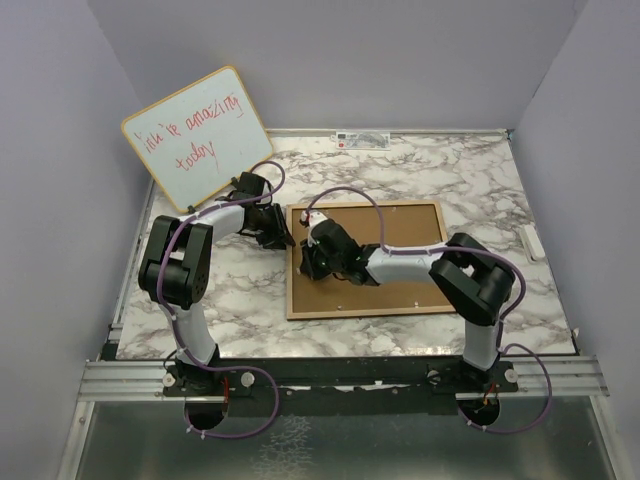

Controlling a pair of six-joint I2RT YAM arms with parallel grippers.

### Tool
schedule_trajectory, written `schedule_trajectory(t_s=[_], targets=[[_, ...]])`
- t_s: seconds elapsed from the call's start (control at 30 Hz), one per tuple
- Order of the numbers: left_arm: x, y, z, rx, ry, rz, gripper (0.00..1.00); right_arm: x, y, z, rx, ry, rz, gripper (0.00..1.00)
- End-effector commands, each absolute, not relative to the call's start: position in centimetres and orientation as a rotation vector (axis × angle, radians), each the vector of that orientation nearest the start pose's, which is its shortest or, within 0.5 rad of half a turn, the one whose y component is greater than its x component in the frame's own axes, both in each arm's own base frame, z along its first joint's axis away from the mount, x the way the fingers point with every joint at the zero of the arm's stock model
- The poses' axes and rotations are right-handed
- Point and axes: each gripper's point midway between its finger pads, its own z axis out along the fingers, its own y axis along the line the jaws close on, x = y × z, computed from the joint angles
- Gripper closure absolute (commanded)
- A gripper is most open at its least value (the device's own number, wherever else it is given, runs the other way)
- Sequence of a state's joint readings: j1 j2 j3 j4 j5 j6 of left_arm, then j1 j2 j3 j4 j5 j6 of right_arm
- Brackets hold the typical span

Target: Put the photo into the frame

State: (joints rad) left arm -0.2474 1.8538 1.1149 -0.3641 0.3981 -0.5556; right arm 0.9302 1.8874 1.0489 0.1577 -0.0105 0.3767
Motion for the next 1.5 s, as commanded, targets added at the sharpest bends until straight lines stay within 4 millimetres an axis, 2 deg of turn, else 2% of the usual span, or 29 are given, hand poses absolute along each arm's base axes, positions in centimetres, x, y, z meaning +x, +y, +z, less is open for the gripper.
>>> schedule_trajectory(t_s=[0.0,0.27,0.47,0.67,0.83,0.97,1.13,1.3,1.4,1.47], targets=[[33.0,-16.6,-1.3,-0.298,2.871,-0.652,0.65,26.1,39.8,1.0,-0.705,2.337,0.696,0.9],[32.8,-16.5,-1.4,-0.301,2.877,-0.648,0.65,26.2,40.5,0.5,-0.733,2.332,0.716,0.92],[32.7,-16.5,-1.5,-0.304,2.88,-0.649,0.65,26.9,40.1,-0.2,-0.724,2.337,0.651,0.92],[32.6,-16.5,-1.7,-0.308,2.885,-0.648,0.65,28.1,38.7,-1.3,-0.691,2.347,0.508,0.88],[32.6,-16.5,-1.7,-0.308,2.888,-0.649,0.65,28.2,38.3,-2.4,-0.68,2.365,0.445,0.87],[32.3,-16.4,-2.0,-0.312,2.896,-0.644,0.65,28.9,37.5,-2.3,-0.584,2.38,0.382,0.85],[32.0,-16.4,-2.3,-0.321,2.903,-0.641,0.66,29.9,36.2,-2.2,-0.479,2.37,0.294,0.72],[31.9,-16.4,-2.4,-0.333,2.907,-0.641,0.66,31.1,34.9,-2.8,-0.411,2.357,0.168,0.72],[32.1,-16.4,-2.2,-0.331,2.9,-0.644,0.66,31.1,35.8,-2.0,-0.421,2.343,0.228,0.72],[32.6,-16.5,-1.9,-0.327,2.886,-0.647,0.66,30.8,36.9,-0.3,-0.434,2.324,0.321,0.71]])
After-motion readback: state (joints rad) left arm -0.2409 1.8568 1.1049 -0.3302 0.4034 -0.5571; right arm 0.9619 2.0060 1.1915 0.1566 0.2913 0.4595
